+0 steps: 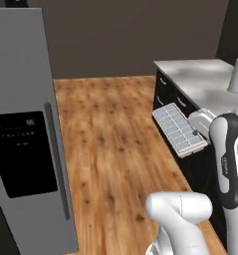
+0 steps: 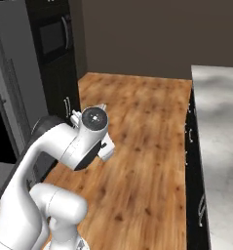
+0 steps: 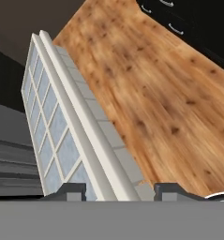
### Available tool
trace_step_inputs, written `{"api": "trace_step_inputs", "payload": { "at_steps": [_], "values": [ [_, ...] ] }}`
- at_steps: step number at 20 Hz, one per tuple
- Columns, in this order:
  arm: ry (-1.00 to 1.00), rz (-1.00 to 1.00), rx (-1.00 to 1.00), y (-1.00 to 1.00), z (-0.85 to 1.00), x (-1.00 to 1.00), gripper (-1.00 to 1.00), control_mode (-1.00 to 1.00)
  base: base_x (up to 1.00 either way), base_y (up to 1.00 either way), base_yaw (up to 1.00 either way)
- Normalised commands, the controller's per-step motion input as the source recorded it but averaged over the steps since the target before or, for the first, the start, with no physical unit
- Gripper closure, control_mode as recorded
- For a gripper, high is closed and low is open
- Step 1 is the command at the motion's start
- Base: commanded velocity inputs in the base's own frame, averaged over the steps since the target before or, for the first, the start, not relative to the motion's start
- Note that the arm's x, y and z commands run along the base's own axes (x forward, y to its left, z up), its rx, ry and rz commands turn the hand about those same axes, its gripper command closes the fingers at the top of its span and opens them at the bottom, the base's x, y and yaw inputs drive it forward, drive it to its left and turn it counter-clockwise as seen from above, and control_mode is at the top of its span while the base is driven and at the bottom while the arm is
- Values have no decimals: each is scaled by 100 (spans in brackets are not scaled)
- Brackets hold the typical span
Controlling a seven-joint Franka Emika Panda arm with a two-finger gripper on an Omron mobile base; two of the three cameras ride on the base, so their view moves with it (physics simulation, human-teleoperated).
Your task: The ice cube tray has been filled with water. Take the tray and place it in the freezer to make ice. Close the freezer door after placing the tray.
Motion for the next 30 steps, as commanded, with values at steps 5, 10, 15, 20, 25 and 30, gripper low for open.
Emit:
{"api": "trace_step_inputs", "payload": {
  "at_steps": [5,10,15,20,25,30],
  "values": [
    [0,0,0,0,0,0,100,100,74,22,-4],
    [0,0,0,0,0,0,100,100,90,16,0],
    [0,0,0,0,0,0,100,100,100,3,2],
    [0,0,0,0,0,0,100,100,100,2,14],
    [0,0,0,0,0,0,100,100,97,0,25],
    [0,0,0,0,0,0,100,100,75,0,33]
  ]
}}
